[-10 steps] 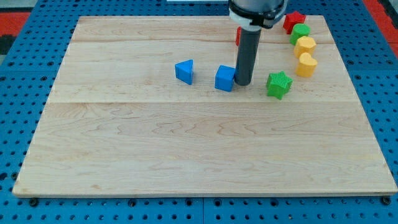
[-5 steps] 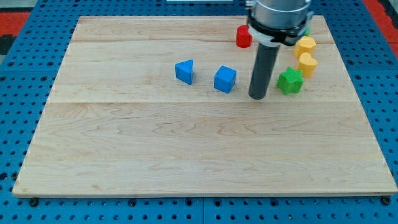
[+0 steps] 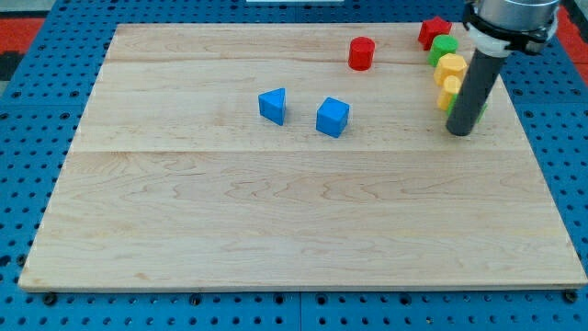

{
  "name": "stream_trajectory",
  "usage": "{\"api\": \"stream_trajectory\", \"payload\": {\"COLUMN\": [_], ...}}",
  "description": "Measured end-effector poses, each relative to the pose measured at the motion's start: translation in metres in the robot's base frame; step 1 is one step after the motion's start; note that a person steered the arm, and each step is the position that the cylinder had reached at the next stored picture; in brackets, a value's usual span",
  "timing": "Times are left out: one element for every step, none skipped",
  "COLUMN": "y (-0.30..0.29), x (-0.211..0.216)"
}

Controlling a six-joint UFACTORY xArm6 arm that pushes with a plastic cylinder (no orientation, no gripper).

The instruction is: Move the green star to the bottom side of the yellow heart

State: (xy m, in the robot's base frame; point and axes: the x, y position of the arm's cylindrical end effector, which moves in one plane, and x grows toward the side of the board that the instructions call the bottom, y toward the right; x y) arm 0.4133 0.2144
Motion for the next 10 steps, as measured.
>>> {"api": "stream_trajectory", "payload": {"y": [0.001, 0.002, -0.006, 0.014, 0.052, 0.05, 0.037, 0.027, 0.02, 0.018], "x": [0.001, 0.001, 0.002, 0.023, 0.014, 0.005, 0.005, 0.005, 0.005, 0.005]}}
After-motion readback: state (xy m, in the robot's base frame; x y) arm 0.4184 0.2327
